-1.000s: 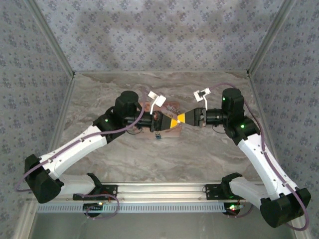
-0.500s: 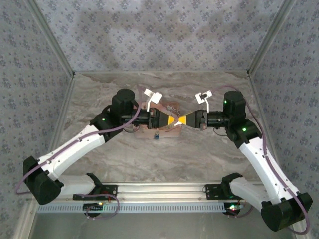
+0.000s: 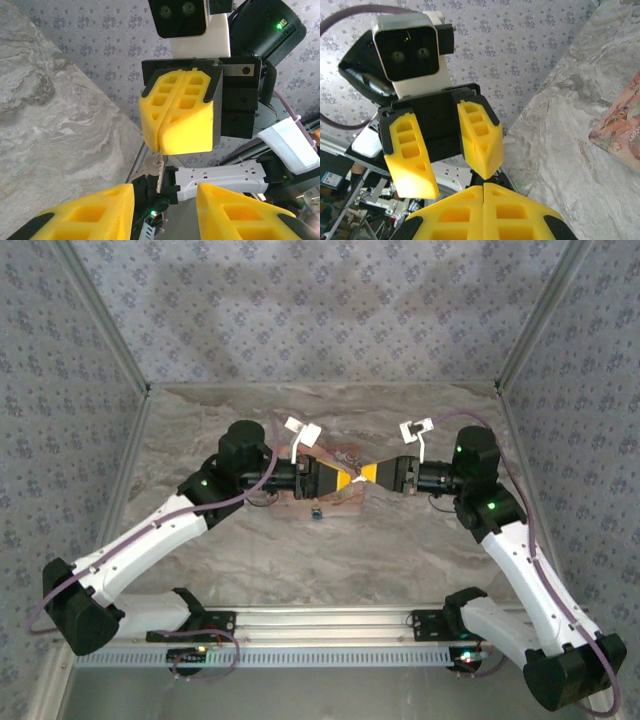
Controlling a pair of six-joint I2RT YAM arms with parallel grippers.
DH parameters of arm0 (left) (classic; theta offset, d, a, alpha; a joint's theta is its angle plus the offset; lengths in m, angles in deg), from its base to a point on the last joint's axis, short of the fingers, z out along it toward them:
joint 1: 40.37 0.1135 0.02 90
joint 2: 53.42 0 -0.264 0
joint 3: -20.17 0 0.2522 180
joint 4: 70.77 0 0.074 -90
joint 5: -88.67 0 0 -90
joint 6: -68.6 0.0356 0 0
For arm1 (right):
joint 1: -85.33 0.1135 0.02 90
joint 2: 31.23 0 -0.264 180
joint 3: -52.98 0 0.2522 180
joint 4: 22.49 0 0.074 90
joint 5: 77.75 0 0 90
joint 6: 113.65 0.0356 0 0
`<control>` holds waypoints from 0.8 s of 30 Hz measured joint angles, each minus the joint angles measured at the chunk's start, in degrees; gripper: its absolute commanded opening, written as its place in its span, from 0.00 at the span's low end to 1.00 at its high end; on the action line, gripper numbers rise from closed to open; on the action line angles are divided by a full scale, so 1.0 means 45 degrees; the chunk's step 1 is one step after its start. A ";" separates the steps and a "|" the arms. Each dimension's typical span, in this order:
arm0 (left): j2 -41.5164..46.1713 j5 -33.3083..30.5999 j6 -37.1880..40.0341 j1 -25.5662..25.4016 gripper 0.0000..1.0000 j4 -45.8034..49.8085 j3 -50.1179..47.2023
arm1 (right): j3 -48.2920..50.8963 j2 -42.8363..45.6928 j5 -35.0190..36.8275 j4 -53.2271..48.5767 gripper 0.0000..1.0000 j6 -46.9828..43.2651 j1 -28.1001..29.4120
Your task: Unlock the padlock with the key
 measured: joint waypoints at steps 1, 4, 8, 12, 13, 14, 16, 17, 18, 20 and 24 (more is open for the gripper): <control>-0.0034 0.0005 -0.0039 -0.0039 0.36 -0.0102 -0.0015 | 0.0083 0.0049 0.0058 0.0170 0.00 0.0126 0.0000; -0.0155 0.0044 -0.0097 -0.0141 0.35 -0.0350 -0.0053 | 0.0296 0.0141 0.0243 0.0578 0.00 0.0432 0.0005; -0.0330 0.0039 -0.0204 -0.0248 0.32 -0.0583 -0.0063 | 0.0481 0.0155 0.0379 0.1010 0.00 0.0758 0.0005; -0.0491 0.0044 -0.0267 -0.0301 0.26 -0.0753 -0.0063 | 0.0563 0.0155 0.0471 0.1467 0.00 0.1064 0.0005; -0.0534 0.0039 -0.0345 -0.0296 0.22 -0.0763 -0.0063 | 0.0568 0.0155 0.0471 0.1564 0.00 0.1117 0.0005; -0.0568 0.0039 -0.0321 -0.0296 0.20 -0.0767 -0.0063 | 0.0573 0.0155 0.0471 0.1637 0.00 0.1156 0.0005; -0.0612 0.0029 -0.0413 -0.0301 0.12 -0.0763 -0.0063 | 0.0578 0.0165 0.0471 0.1739 0.00 0.1200 0.0005; -0.0631 0.0029 -0.0408 -0.0321 0.09 -0.0777 -0.0063 | 0.0578 0.0175 0.0471 0.1758 0.00 0.1200 0.0005; -0.0641 0.0029 -0.0379 -0.0325 0.06 -0.0806 -0.0063 | 0.0578 0.0180 0.0466 0.1783 0.00 0.1200 0.0005; -0.0646 0.0024 -0.0359 -0.0345 0.03 -0.0816 -0.0063 | 0.0578 0.0189 0.0466 0.1802 0.00 0.1195 0.0005; -0.0646 0.0024 -0.0345 -0.0345 0.00 -0.0840 -0.0063 | 0.0617 0.0238 0.0466 0.1763 0.00 0.1171 0.0005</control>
